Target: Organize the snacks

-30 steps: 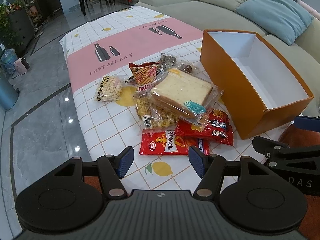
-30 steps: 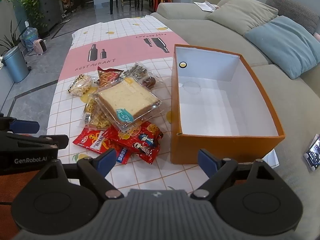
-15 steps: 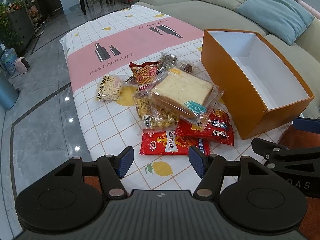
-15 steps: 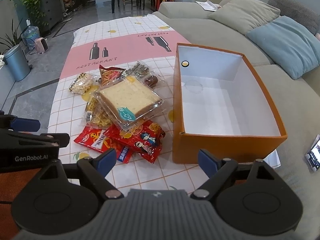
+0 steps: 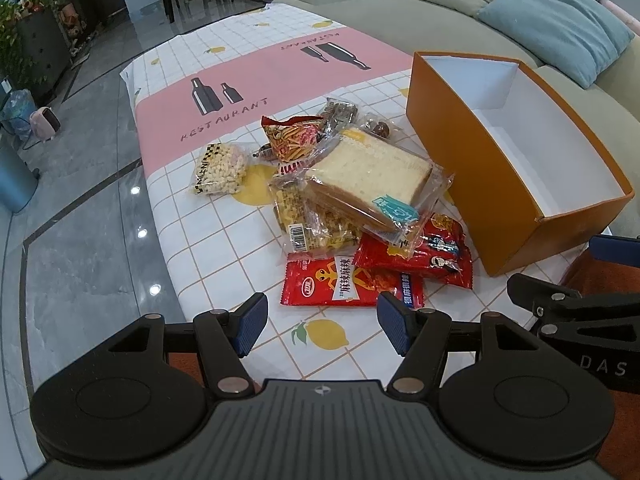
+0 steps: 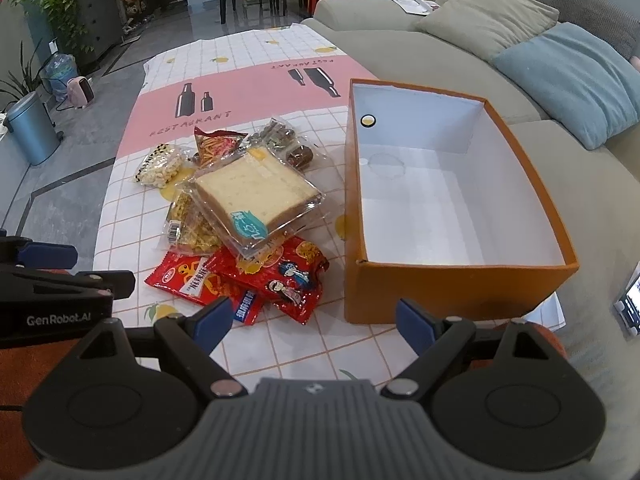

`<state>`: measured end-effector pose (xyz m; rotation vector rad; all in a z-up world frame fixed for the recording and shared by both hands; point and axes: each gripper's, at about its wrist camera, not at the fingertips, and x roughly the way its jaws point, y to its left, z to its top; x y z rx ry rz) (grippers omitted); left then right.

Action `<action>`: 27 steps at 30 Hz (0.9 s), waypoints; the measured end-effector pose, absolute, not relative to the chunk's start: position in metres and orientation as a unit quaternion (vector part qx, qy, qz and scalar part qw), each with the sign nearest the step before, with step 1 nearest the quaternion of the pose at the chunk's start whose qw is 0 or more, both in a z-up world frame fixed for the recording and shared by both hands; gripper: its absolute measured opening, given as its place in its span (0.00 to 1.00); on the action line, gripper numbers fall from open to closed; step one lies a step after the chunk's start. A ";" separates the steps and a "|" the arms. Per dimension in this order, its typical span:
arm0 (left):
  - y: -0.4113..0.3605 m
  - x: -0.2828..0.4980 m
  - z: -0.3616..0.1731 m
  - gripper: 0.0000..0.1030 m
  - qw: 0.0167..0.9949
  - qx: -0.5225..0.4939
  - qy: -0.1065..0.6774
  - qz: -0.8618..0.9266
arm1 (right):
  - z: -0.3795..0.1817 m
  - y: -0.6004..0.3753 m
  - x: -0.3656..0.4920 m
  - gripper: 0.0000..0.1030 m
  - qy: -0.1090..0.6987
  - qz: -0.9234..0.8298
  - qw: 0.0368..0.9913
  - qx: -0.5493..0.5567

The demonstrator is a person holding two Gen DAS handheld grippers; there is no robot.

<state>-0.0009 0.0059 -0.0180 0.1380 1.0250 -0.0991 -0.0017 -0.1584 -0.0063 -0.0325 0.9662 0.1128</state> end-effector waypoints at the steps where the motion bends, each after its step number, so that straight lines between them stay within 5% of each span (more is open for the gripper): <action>1: 0.007 -0.001 -0.018 0.72 0.868 0.064 0.490 -0.047 | -0.006 -0.158 -0.001 0.84 0.464 0.056 0.884 -0.017; 12: 0.017 0.011 -0.022 0.72 0.866 0.034 0.495 -0.056 | 0.005 -0.144 -0.002 0.81 0.405 0.096 0.907 -0.055; 16: 0.022 0.018 -0.025 0.72 0.865 0.027 0.498 -0.057 | 0.006 -0.138 0.002 0.73 0.361 0.132 0.920 -0.079; 20: 0.028 0.028 -0.029 0.72 0.867 0.026 0.495 -0.052 | -0.002 -0.129 0.020 0.62 0.349 0.143 0.917 -0.126; 27: 0.042 0.051 -0.044 0.68 0.858 -0.011 0.512 -0.050 | -0.033 -0.106 0.062 0.62 0.371 0.182 0.893 -0.176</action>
